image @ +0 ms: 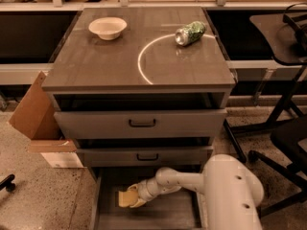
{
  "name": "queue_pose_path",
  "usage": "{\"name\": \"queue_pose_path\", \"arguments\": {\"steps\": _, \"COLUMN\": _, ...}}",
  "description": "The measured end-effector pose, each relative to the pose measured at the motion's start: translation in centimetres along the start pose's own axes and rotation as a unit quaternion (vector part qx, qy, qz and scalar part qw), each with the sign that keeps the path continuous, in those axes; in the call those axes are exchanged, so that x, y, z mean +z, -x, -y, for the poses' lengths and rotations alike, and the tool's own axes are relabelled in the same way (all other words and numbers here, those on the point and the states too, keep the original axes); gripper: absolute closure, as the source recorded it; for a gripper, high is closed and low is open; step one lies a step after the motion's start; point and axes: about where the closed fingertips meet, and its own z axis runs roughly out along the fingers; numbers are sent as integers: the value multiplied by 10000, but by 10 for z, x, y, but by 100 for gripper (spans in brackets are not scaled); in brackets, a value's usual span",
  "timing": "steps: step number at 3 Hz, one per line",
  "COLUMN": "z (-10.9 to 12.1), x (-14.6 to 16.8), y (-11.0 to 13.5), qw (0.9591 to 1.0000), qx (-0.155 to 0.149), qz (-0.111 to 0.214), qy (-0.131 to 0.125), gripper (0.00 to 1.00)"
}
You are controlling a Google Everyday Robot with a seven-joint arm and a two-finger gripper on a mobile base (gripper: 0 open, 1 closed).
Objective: Pick sponge from bottom drawer and place on counter
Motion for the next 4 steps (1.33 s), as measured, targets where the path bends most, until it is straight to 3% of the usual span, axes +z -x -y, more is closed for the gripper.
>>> {"name": "queue_pose_path", "arguments": {"steps": 1, "z": -7, "x": -72, "y": 40, "qw": 9987, "qx": -289, "qz": 259, "qy": -317, "gripper": 100}}
{"name": "queue_pose_path", "arguments": {"steps": 2, "z": -29, "x": -146, "y": 65, "qw": 9963, "qx": -463, "qz": 621, "qy": -377, "gripper": 100}}
{"name": "queue_pose_path", "arguments": {"steps": 3, "z": -36, "x": -217, "y": 81, "qw": 9924, "qx": -695, "qz": 962, "qy": -340, "gripper": 100}}
{"name": "queue_pose_path", "arguments": {"steps": 4, "z": -40, "x": -265, "y": 101, "qw": 9892, "qx": -910, "qz": 1151, "qy": -7, "gripper": 100}}
